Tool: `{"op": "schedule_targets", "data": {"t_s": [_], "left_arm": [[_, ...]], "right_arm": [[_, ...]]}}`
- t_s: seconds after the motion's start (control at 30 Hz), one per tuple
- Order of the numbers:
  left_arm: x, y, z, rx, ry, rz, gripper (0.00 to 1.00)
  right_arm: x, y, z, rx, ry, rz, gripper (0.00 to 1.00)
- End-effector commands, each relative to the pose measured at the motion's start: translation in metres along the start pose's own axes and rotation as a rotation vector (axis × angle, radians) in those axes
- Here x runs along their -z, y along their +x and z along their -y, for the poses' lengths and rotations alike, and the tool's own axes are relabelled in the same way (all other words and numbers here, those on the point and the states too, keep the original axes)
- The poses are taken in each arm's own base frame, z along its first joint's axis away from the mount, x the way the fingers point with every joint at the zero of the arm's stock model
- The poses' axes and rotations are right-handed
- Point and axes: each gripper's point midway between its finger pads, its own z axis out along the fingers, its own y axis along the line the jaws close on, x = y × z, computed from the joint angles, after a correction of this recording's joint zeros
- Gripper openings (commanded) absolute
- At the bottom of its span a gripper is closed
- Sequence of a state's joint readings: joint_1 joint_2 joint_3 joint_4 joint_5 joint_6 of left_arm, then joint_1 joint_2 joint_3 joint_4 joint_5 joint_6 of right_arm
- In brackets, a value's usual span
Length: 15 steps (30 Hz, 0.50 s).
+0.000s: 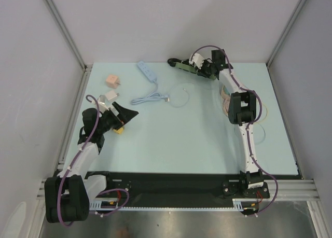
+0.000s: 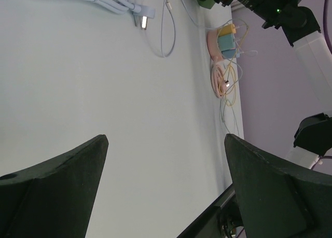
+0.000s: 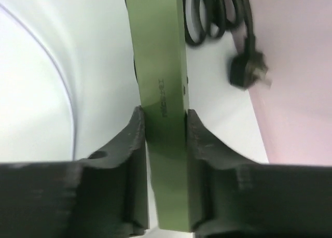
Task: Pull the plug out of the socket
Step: Place the socket at the corner of the board.
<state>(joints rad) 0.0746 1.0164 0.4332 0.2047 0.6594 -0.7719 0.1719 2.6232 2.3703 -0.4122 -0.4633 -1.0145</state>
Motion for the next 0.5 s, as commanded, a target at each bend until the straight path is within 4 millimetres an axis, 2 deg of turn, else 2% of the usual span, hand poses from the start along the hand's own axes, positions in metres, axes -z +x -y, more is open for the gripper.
{"op": "schedule_targets", "data": {"t_s": [0.0, 0.13, 0.2, 0.33, 0.47], "left_arm": [[-0.001, -0.002, 0.003, -0.001, 0.028, 0.006, 1.0], [-0.002, 0.0, 0.001, 0.006, 0.026, -0.004, 0.99], [-0.002, 0.001, 0.0, 0.008, 0.026, -0.005, 0.99], [-0.003, 0.001, -0.001, 0.013, 0.021, -0.009, 0.99], [-0.004, 0.002, -0.001, 0.017, 0.028, -0.013, 1.0]], "right_arm": [[0.013, -0.027, -0.005, -0.041, -0.058, 0.067, 0.16], [0.008, -0.031, -0.016, -0.072, -0.094, 0.086, 0.06], [0.009, -0.039, -0.02, -0.145, -0.127, 0.129, 0.01], [0.016, -0.051, -0.024, -0.265, -0.184, 0.2, 0.0], [0.015, -0.06, -0.04, -0.402, -0.264, 0.245, 0.0]]}}
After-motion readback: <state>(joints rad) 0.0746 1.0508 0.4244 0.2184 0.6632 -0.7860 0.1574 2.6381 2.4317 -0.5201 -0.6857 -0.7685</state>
